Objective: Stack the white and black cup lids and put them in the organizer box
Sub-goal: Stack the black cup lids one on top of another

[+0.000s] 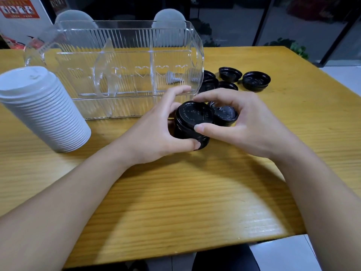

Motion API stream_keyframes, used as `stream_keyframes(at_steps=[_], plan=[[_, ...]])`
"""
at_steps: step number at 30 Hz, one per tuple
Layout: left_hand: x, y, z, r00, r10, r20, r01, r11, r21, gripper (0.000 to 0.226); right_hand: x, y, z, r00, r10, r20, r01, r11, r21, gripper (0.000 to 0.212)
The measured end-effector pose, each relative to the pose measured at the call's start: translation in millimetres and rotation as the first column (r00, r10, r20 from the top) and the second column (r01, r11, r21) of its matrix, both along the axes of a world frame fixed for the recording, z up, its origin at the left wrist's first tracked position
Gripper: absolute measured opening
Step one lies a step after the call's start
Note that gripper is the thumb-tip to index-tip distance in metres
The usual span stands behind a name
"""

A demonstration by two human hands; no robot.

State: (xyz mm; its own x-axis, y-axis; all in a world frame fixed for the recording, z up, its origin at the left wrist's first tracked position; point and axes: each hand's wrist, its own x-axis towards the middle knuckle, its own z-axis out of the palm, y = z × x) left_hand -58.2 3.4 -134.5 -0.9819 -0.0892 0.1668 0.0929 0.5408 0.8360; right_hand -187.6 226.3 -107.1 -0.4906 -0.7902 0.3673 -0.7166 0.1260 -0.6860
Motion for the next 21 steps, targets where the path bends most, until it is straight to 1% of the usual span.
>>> stream_keyframes(at_steps=[6,15,21], plan=[[1.6,-1.0,1.5,1.0,-0.016,0.006,0.016,1.0,0.004,0.115,2.5,-0.4,0.3,1.0,0.012,-0.029,-0.011,0.999,0.032,0.046],[2.2,-1.9,2.1,0.998,-0.036,0.045,0.037,0.999,-0.011,0.118,7.9,-2.2,0.5,0.998,0.031,0.046,-0.032,0.999,0.032,0.046],[-0.3,-3.4,-0.5,0.997,-0.04,0.07,0.038,0.999,0.021,0.123,6.5,-1.6,1.7,0.995,0.087,0.039,-0.09,0.994,0.063,0.045]])
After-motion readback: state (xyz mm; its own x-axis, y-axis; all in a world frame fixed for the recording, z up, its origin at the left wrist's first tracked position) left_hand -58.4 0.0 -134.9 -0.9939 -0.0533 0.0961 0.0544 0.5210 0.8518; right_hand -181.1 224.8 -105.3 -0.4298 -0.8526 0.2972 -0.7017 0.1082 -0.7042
